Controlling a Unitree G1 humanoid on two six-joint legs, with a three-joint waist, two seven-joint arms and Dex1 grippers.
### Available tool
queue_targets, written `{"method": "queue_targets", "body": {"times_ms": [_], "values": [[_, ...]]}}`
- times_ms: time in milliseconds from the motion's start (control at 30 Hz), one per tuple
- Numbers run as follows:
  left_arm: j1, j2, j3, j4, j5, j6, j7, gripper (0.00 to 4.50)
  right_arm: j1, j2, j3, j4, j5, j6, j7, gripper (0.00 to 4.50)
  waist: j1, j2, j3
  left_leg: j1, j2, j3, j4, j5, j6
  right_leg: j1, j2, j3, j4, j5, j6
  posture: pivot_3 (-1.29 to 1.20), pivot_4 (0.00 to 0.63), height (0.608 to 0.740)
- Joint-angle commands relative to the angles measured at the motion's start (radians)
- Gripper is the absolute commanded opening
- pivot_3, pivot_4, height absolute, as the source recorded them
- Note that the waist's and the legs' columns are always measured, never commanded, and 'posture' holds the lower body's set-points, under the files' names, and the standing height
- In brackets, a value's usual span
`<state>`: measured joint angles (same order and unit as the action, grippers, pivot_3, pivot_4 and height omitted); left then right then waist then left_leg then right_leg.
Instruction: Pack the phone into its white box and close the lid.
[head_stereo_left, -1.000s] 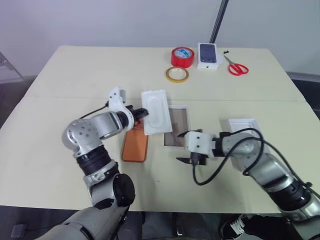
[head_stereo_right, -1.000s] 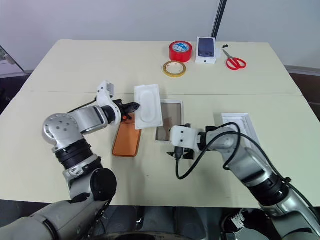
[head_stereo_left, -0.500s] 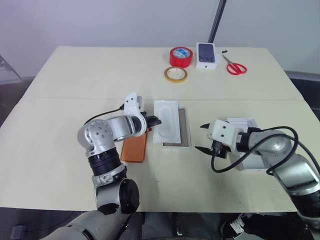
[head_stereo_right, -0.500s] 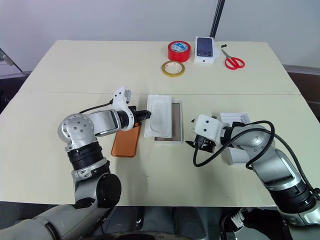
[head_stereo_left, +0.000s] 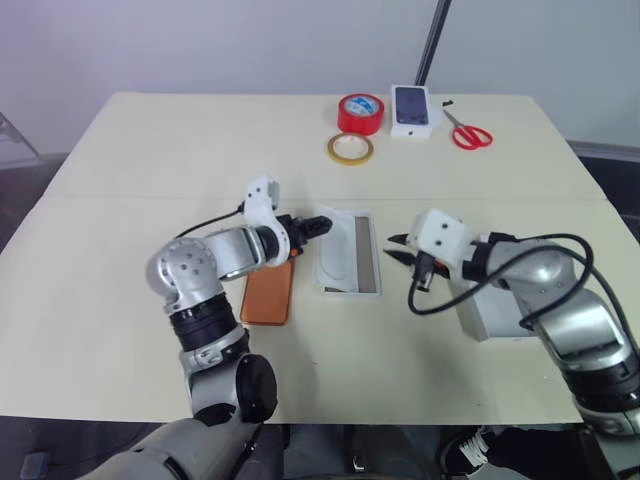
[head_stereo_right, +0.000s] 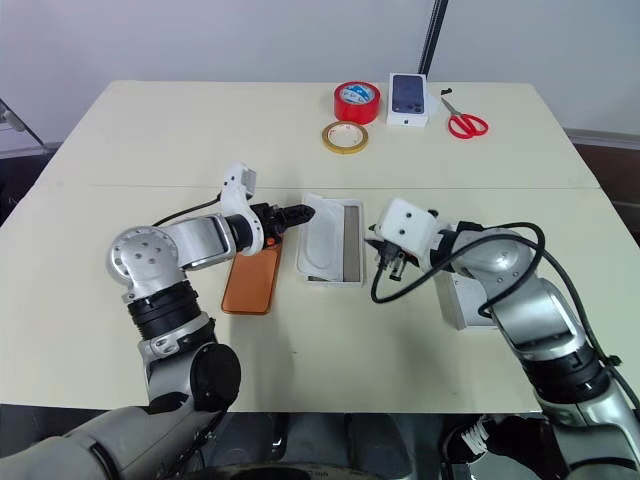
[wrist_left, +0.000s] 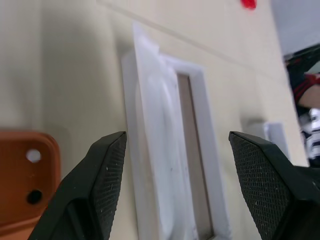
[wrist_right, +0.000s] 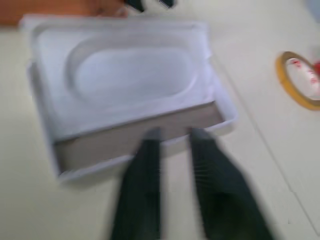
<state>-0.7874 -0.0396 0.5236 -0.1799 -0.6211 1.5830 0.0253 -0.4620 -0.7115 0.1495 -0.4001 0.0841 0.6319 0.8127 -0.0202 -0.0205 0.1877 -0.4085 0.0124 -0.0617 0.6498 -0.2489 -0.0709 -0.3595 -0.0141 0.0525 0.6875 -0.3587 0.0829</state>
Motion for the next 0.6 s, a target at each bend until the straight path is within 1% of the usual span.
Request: {"method": "queue_targets", "body": {"times_ms": [33, 133, 233, 300, 433, 600], "values": [[0.057, 0.165, -0.144, -0.057, 0.015, -0.141, -0.135, 3.42, -0.067, 0.074, 0.042, -0.008, 0.004, 0.093, -0.055, 0.07, -0.004, 0.001, 0.0, 0.0, 0.001, 0.0, -0.001, 0.0, -0.001, 0.0, 0.0, 0.0, 0.0, 0.0, 0.0, 0.0, 0.15, 0.74], [0.15, 0.36, -0.295, -0.079, 0.059, -0.342, -0.317, 3.42, -0.126, 0.172, 0.108, 0.029, -0.04, 0.166, -0.139, 0.07, -0.002, 0.001, 0.0, 0.0, 0.002, 0.0, -0.003, 0.001, -0.002, -0.003, 0.001, 0.0, 0.001, 0.0, 0.0, 0.0, 0.15, 0.74], [0.233, 0.518, -0.393, -0.078, 0.108, -0.538, -0.489, 3.42, -0.172, 0.225, 0.189, 0.073, -0.092, 0.228, -0.188, 0.07, 0.004, 0.001, 0.0, -0.001, 0.001, 0.0, -0.003, 0.002, -0.003, -0.005, 0.0, 0.0, 0.002, 0.0, -0.001, 0.0, 0.15, 0.74], [0.283, 0.597, -0.438, -0.077, 0.136, -0.65, -0.588, 3.42, -0.192, 0.26, 0.219, 0.113, -0.103, 0.244, -0.207, 0.07, 0.008, 0.001, 0.0, -0.002, 0.0, 0.001, -0.003, 0.002, -0.003, -0.005, -0.001, 0.001, 0.001, 0.001, -0.001, 0.0, 0.15, 0.74], [0.377, 0.693, -0.47, -0.093, 0.149, -0.804, -0.743, 3.42, -0.224, 0.335, 0.246, 0.211, -0.134, 0.252, -0.267, 0.07, 0.006, 0.001, 0.0, -0.002, -0.001, 0.001, -0.003, 0.0, 0.0, -0.005, -0.003, 0.0, 0.001, 0.001, -0.002, 0.0, 0.15, 0.74], [0.465, 0.748, -0.468, -0.129, 0.14, -0.885, -0.849, 3.42, -0.238, 0.358, 0.284, 0.283, -0.193, 0.259, -0.322, 0.07, 0.002, 0.002, 0.0, -0.002, 0.0, 0.001, -0.003, -0.001, 0.003, -0.006, -0.002, 0.0, 0.001, 0.001, -0.002, 0.0, 0.15, 0.74]]}}
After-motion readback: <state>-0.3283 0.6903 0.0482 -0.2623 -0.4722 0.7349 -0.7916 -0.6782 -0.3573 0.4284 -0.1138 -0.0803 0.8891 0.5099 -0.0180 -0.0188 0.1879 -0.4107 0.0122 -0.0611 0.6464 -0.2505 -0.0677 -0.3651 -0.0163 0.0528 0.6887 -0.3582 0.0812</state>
